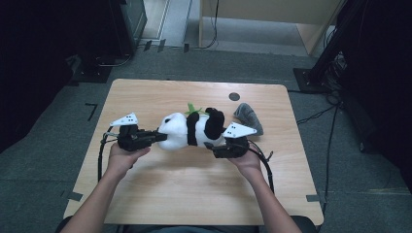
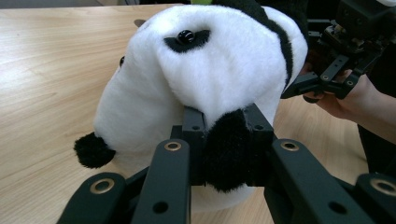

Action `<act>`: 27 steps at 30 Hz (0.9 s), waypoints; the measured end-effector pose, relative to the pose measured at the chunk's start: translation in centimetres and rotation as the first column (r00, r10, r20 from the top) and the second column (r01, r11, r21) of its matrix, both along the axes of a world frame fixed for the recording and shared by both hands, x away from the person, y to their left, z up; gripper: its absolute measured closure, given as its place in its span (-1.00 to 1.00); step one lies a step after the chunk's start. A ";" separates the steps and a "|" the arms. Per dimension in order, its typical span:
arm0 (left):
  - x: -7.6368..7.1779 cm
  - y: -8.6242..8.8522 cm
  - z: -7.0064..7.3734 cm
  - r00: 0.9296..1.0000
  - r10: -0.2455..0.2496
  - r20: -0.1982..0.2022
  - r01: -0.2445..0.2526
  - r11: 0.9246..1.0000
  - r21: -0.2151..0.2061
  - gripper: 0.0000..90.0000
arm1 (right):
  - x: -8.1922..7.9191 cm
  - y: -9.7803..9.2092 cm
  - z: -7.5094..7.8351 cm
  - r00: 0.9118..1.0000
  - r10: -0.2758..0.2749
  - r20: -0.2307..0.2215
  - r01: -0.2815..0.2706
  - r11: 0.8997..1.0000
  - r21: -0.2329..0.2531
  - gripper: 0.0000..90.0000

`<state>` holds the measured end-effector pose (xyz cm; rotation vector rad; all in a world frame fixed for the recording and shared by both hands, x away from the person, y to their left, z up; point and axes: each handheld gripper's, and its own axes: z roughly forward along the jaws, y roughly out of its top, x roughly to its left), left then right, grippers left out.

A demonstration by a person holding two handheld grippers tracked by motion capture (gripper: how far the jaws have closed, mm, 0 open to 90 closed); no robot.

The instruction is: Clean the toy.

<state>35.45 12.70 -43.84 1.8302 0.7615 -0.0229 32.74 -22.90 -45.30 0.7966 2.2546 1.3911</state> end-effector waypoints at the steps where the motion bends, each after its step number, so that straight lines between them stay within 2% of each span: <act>1: 0.0 0.0 0.0 1.000 0.003 0.001 -0.003 1.000 0.006 0.69 | 0.0 0.0 0.0 1.000 0.002 -0.004 -0.002 1.000 0.000 -0.27; 6: 0.0 -0.3 -0.2 1.000 0.021 0.007 -0.021 1.000 0.020 0.65 | 0.1 -0.1 -0.1 0.999 0.007 -0.039 -0.007 1.000 -0.001 0.05; 9: 0.0 -0.5 -0.2 0.999 0.041 0.022 -0.041 0.999 0.032 0.55 | 0.1 -0.1 0.2 0.999 0.000 -0.043 0.000 1.000 0.000 0.19; 12: 0.0 -0.6 -0.3 0.998 0.048 0.038 -0.049 0.998 0.026 0.40 | 0.1 -0.4 0.6 0.998 -0.003 -0.058 0.004 1.000 0.013 0.30; 16: -0.2 -0.4 -0.2 0.994 0.076 0.082 -0.074 0.997 -0.023 0.07 | 0.3 -0.9 0.9 0.996 -0.017 -0.093 0.021 0.999 0.043 0.36; 20: -0.4 -0.1 -0.1 0.989 0.082 0.127 -0.079 0.997 -0.024 -0.16 | 0.5 -1.2 1.3 0.991 -0.018 -0.132 0.027 0.998 0.064 0.38; 24: -0.4 0.7 -0.1 0.988 0.101 0.115 -0.097 0.995 -0.037 -0.22 | 0.7 -1.6 1.6 0.987 -0.036 -0.157 0.048 0.996 0.072 0.38; 27: -0.5 1.3 -0.3 0.989 0.097 0.114 -0.093 0.995 -0.040 -0.22 | 0.7 -2.0 1.8 0.984 -0.055 -0.168 0.071 0.994 0.088 0.38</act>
